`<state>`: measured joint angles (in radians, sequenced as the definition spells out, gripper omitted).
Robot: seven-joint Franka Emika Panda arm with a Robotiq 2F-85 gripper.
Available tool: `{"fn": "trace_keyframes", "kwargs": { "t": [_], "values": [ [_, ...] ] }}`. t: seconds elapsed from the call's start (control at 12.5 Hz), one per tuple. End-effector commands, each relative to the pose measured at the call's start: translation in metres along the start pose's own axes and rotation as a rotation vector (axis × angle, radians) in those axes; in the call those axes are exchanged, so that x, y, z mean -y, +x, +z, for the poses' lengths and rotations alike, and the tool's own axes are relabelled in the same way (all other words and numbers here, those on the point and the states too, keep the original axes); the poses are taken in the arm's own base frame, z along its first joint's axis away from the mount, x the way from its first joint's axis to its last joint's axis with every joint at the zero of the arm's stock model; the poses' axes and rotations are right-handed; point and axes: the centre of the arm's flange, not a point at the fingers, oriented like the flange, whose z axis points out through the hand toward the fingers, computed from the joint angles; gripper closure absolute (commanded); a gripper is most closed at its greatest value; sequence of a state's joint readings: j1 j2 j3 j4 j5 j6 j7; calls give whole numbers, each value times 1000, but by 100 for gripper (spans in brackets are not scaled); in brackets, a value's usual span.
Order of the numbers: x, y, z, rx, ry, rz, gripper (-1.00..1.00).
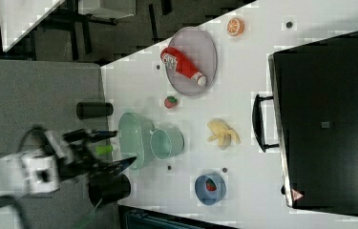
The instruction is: Pick Banana and place it in mug.
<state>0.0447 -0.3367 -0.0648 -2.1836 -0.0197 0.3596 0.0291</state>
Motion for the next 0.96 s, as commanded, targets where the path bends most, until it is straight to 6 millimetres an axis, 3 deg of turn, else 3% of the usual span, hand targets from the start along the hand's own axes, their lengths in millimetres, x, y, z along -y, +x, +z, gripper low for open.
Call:
{"fn": "trace_keyframes", "kwargs": {
  "t": [0.08, 0.56, 0.96],
  "values": [
    [-8, 3, 121, 98, -105, -179, -100],
    [-8, 2, 271, 87, -98, -344, -100],
    [-12, -14, 353, 112, -120, -367, -100]
  ]
}}
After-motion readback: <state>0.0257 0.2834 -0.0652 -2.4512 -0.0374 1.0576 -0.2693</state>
